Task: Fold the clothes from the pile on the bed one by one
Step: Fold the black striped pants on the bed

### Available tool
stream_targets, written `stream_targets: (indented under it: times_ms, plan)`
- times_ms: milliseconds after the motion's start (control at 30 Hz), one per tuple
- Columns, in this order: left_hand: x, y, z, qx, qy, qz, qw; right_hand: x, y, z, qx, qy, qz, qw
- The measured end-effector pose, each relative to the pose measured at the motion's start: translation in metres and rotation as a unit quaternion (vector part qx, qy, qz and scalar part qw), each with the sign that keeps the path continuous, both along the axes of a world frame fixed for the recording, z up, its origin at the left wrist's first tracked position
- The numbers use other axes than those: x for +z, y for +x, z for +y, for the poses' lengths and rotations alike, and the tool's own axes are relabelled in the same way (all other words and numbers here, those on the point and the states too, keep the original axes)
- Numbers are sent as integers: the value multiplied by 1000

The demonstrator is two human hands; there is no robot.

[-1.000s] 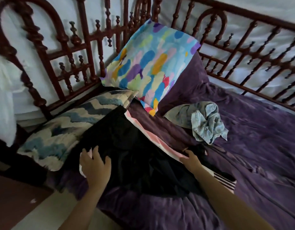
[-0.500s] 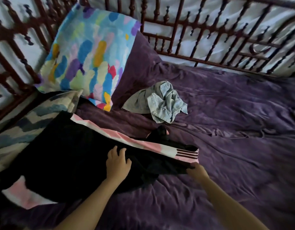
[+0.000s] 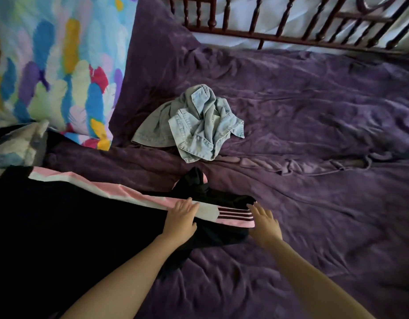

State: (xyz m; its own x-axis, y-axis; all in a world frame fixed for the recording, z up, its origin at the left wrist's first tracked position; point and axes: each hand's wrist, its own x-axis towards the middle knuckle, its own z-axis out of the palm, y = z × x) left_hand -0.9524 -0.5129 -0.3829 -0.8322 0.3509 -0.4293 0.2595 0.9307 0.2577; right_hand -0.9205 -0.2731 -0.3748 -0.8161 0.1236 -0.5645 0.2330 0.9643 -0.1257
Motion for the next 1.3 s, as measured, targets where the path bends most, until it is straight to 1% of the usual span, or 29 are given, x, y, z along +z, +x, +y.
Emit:
stream_targets:
  times_ms: [67, 133, 200, 300, 400, 500, 567, 600, 667, 700, 733, 800, 867, 900, 1000, 1067, 1167, 1233, 1267, 1300]
  plan:
    - [-10, -9, 8, -36, -40, -27, 998, -12, -11, 3, 60, 8, -17, 998]
    - [-19, -17, 11, -49, -75, -60, 994, -21, -18, 6, 96, 16, -36, 995]
    - [-27, -20, 8, -60, -113, -81, 988, -30, -17, 8, 127, 52, -36, 990]
    - [-35, -16, -2, -78, -149, -75, 983, -38, -10, 6, 158, 94, -12, 983]
    - [-33, -10, -13, -69, -136, -54, 987, -35, 1, 6, 165, 102, 6, 981]
    - [-23, -8, -23, -56, -76, -8, 996, -24, 16, 14, 146, 94, 32, 984]
    - [-9, -7, -28, -26, 4, 30, 999, -8, 23, 18, 128, 67, 70, 987]
    - [-1, -5, -30, -11, 56, 51, 997, 3, 27, 18, 131, 40, 111, 984]
    - [18, -2, -34, 6, 143, 91, 985, 26, 34, 15, 144, -4, 213, 966]
    - [29, 0, -37, 11, 168, 103, 980, 36, 38, 14, 141, -5, 257, 956]
    - [39, 2, -40, 17, 186, 111, 976, 45, 41, 13, 122, -22, 271, 955]
    - [54, 2, -45, 33, 217, 121, 968, 61, 41, 16, 49, -84, 232, 968]
    - [67, 2, -49, 38, 239, 137, 960, 74, 42, 21, -23, -123, 135, 983]
    - [73, 0, -49, 38, 246, 140, 958, 78, 44, 24, -38, -133, 102, 985]
    - [87, -8, -47, 48, 289, 143, 945, 81, 51, 29, -97, -188, 48, 976]
    - [92, -16, -46, 55, 311, 153, 936, 79, 57, 33, -100, -195, -12, 976]
    - [93, -25, -48, 54, 294, 145, 943, 72, 68, 41, -71, -192, -96, 974]
    - [92, -30, -49, 47, 285, 144, 947, 68, 68, 50, -87, -183, -104, 974]
    - [93, -32, -50, 43, 282, 153, 946, 70, 63, 55, -117, -175, -89, 973]
    - [95, -37, -49, 42, 281, 166, 944, 73, 52, 60, -146, -167, -53, 974]
